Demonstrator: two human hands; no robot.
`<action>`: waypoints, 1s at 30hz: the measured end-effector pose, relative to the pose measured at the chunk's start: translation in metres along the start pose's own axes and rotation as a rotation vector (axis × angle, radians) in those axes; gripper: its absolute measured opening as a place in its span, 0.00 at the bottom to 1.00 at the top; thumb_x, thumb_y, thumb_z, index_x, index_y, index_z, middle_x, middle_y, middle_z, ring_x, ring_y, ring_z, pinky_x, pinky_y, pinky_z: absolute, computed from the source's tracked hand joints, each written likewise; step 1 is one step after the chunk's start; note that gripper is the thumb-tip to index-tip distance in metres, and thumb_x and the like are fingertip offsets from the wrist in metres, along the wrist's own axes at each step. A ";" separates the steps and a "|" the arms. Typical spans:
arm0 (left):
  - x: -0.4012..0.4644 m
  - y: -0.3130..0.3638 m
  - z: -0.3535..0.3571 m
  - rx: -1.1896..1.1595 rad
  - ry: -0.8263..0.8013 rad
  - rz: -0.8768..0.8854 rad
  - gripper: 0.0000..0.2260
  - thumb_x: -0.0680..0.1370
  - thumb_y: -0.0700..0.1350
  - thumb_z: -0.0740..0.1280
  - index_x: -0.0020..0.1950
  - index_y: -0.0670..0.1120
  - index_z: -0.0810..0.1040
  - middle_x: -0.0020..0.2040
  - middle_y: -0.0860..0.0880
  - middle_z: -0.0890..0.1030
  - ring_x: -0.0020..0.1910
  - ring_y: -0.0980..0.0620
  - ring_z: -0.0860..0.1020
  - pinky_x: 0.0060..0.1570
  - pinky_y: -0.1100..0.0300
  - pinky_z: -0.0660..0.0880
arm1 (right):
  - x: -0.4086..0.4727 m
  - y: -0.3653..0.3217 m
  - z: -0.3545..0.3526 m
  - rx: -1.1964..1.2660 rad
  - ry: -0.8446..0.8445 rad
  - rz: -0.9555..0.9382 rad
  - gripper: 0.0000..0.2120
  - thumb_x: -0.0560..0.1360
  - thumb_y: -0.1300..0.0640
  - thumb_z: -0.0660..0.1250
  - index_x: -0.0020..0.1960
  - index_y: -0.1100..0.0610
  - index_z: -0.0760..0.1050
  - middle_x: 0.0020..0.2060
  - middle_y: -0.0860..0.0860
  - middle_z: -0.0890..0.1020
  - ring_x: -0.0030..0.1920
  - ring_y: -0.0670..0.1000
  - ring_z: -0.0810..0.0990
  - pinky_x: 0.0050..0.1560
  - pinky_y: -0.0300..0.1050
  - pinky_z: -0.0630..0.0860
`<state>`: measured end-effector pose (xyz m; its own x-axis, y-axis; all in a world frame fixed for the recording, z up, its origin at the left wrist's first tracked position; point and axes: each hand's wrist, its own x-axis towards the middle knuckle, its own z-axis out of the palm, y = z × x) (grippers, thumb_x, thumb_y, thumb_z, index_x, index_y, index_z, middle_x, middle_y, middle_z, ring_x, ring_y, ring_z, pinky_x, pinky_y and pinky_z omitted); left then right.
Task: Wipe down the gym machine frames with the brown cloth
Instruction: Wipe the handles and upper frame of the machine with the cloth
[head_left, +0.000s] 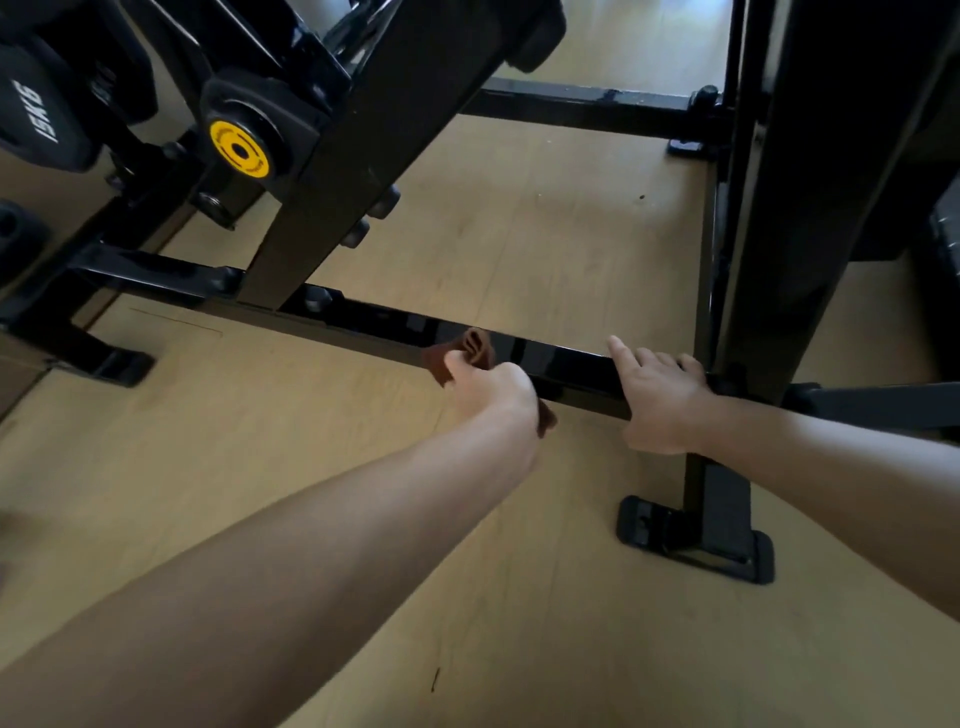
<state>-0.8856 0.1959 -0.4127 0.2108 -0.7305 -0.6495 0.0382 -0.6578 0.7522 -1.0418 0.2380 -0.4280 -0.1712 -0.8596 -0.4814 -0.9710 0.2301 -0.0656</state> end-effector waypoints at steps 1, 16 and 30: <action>-0.011 -0.010 0.011 0.044 -0.055 -0.007 0.23 0.81 0.38 0.56 0.72 0.59 0.63 0.68 0.46 0.73 0.58 0.41 0.77 0.53 0.45 0.78 | -0.002 0.000 0.000 -0.004 0.015 0.003 0.52 0.75 0.55 0.72 0.83 0.54 0.36 0.75 0.56 0.64 0.77 0.59 0.62 0.79 0.59 0.54; 0.034 0.031 -0.034 -0.188 0.100 -0.009 0.10 0.84 0.41 0.58 0.62 0.54 0.71 0.61 0.45 0.78 0.53 0.43 0.77 0.61 0.42 0.74 | -0.014 0.002 -0.016 0.068 -0.023 -0.007 0.49 0.78 0.62 0.68 0.83 0.56 0.35 0.71 0.59 0.69 0.71 0.61 0.68 0.72 0.55 0.67; -0.038 -0.022 0.047 0.088 -0.194 -0.146 0.17 0.82 0.40 0.60 0.68 0.55 0.67 0.59 0.43 0.78 0.55 0.41 0.78 0.53 0.45 0.78 | -0.014 0.006 -0.023 0.138 -0.107 -0.027 0.50 0.79 0.59 0.69 0.83 0.54 0.33 0.76 0.59 0.67 0.76 0.63 0.63 0.76 0.56 0.62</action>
<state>-0.9405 0.2293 -0.4100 0.0178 -0.6426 -0.7660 -0.0325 -0.7661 0.6419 -1.0487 0.2409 -0.4011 -0.1191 -0.8148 -0.5674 -0.9416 0.2740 -0.1958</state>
